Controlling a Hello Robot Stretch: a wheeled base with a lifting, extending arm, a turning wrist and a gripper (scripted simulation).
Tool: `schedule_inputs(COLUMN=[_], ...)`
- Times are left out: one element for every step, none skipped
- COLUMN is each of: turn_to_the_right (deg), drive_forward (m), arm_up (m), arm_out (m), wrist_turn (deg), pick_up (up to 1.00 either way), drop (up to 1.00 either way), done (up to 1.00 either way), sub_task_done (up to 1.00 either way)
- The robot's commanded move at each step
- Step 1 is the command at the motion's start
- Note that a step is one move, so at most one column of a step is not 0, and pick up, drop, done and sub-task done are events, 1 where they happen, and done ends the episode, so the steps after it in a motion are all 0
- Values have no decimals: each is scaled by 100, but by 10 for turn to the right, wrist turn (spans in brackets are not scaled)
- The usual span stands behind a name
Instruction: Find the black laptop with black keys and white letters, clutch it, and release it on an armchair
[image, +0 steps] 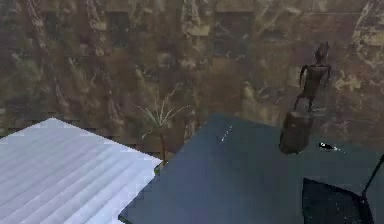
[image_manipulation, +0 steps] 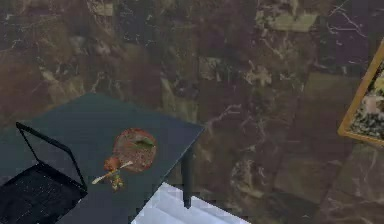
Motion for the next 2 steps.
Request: schedule_inputs(turn_to_the_right=[-390, 0], drive_forward=[0, 0], arm_up=[0, 50], arm_out=[0, 0], wrist_turn=[0, 0], pick_up=[0, 0], drop=[0, 0], done=[0, 0], sub_task_done=[0, 0])
